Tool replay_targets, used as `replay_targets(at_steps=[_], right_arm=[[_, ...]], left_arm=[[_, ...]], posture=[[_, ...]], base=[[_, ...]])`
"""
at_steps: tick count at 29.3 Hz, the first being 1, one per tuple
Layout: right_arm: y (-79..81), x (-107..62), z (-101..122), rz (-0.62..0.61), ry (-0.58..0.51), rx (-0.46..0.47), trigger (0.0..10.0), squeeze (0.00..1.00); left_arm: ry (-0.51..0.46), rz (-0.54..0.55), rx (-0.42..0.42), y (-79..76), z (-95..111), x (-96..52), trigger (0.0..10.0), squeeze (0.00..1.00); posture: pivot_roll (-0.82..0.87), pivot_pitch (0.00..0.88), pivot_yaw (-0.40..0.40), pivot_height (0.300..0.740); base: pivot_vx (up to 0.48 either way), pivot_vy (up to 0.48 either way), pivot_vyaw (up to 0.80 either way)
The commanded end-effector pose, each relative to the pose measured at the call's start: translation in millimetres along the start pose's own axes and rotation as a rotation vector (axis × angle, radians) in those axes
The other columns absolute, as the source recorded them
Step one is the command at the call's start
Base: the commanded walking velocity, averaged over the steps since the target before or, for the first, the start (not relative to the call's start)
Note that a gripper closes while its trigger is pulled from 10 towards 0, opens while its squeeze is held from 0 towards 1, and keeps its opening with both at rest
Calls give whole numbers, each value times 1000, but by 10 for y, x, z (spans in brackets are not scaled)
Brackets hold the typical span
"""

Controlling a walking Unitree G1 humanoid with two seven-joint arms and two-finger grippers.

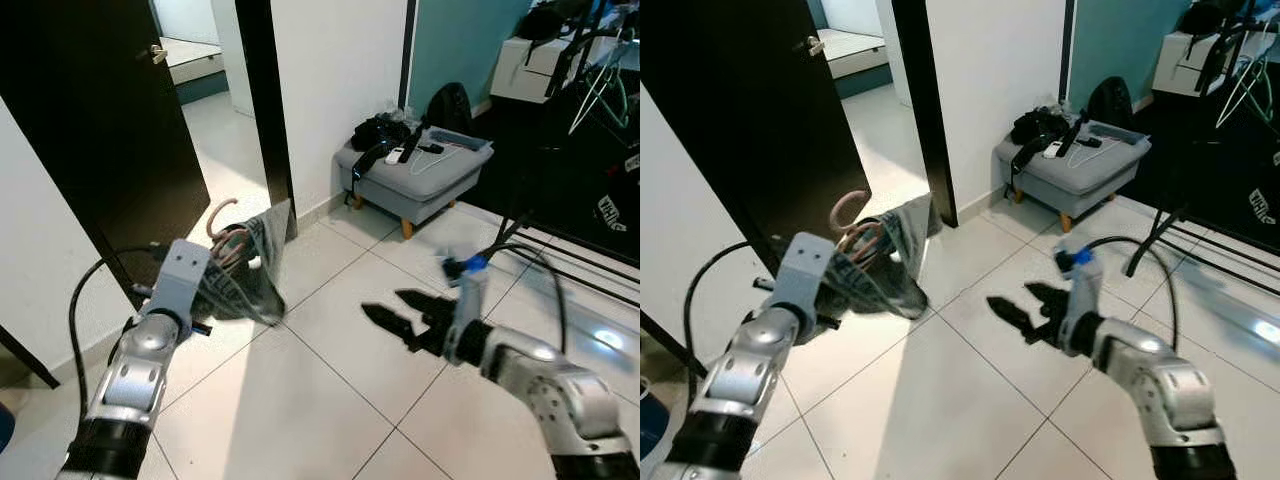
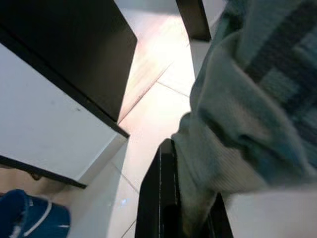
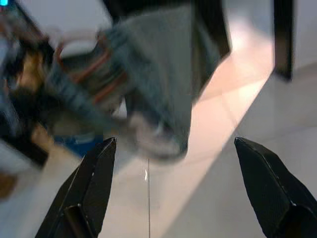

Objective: Hang hanger

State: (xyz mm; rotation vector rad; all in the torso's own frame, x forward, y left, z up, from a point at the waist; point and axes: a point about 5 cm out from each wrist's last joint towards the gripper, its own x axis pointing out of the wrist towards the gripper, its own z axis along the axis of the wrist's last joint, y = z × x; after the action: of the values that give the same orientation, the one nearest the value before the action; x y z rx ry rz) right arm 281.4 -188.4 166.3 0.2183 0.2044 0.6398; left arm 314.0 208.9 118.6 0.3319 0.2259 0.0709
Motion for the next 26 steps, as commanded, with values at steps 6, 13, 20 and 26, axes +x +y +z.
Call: replay_targets(at_steps=[6,13,20,26], right_arm=[[-373,-98,-318,-287,3,150,10000,0],[-534,-156,-653,-480,-38,253,10000,0],[-617,-170,-668,-496,-42,279,10000,0],[-645,-135,-685,-508,-33,237,10000,0]], left_arm=[[-64,-42,-201,11,-171,-165,10000,0],[-159,-217,-411,-205,-186,-417,10000,0],[-179,-272,-430,-284,-163,-369,10000,0],[-210,-442,-375,-463,-112,-416,10000,0]], posture=[[-101,0,61,731],[-103,0,52,731],[-108,0,41,731],[-130,0,36,731]], base=[[0,0,-101],[0,0,-730],[0,0,-800],[54,0,-800]])
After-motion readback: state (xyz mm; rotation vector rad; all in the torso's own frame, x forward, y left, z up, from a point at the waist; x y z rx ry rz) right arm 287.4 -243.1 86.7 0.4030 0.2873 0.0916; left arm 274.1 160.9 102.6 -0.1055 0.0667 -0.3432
